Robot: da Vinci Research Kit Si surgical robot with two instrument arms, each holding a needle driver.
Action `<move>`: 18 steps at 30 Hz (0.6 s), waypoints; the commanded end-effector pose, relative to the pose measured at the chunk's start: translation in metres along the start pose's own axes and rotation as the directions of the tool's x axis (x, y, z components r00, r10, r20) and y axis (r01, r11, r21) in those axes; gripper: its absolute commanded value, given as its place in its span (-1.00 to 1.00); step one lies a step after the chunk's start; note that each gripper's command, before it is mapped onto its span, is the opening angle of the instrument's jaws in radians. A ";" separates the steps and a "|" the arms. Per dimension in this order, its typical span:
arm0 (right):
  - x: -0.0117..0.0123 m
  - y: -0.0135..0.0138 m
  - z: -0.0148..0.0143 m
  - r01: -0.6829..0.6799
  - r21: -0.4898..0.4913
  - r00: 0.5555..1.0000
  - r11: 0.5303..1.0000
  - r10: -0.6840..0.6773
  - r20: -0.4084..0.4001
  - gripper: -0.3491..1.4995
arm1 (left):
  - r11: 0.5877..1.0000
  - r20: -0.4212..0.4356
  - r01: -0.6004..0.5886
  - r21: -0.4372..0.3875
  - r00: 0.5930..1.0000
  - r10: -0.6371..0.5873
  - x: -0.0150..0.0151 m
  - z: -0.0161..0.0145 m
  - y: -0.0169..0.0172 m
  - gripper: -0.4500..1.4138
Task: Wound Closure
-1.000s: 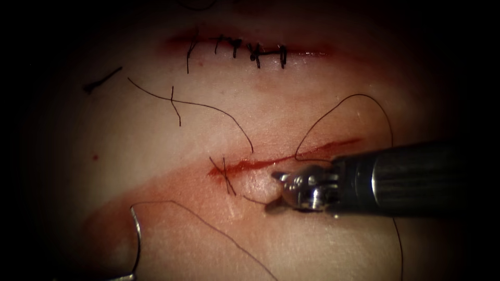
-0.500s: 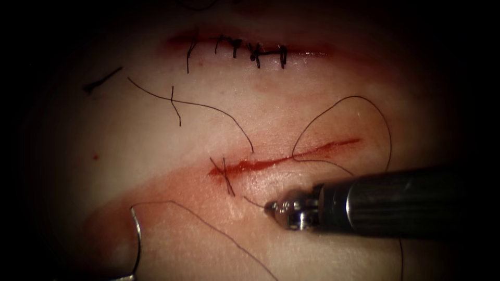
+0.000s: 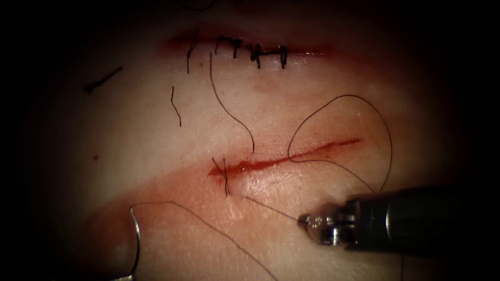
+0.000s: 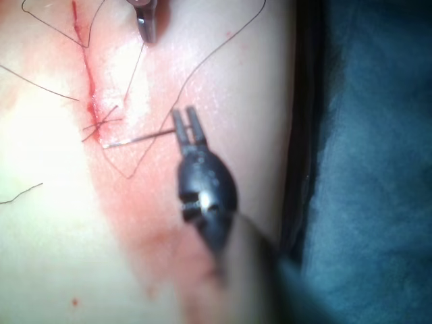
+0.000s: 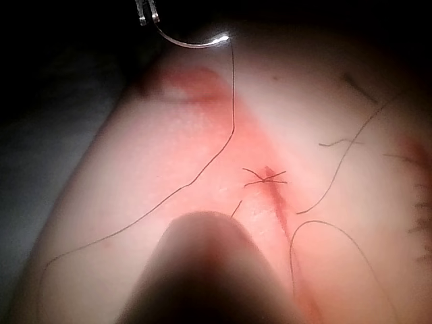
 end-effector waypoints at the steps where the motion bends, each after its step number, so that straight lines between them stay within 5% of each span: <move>1: -0.0007 -0.0011 0.0002 -0.002 0.003 1.000 1.000 0.002 0.003 -1.00 | 1.000 -0.001 0.004 -0.002 1.000 -0.004 -0.0007 0.0008 0.0005 -1.00; 18: -0.0014 -0.0026 -0.0009 -0.004 0.022 1.000 1.000 0.004 0.020 -1.00 | 1.000 -0.002 0.004 -0.002 1.000 -0.004 -0.0007 0.0008 0.0004 -1.00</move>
